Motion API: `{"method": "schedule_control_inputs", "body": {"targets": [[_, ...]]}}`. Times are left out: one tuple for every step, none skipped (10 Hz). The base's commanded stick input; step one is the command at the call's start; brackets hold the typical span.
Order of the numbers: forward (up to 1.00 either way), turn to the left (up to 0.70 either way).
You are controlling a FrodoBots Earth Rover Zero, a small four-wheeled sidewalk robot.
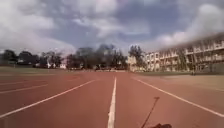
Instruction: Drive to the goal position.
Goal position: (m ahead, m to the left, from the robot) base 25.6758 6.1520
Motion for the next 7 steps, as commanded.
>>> {"method": "schedule_control_inputs", "body": {"targets": [[0.70, 0.00], [0.70, 0.00], [0.70, 0.00], [0.70, 0.00], [0.70, 0.00], [0.70, 0.00], [0.70, 0.00]]}}
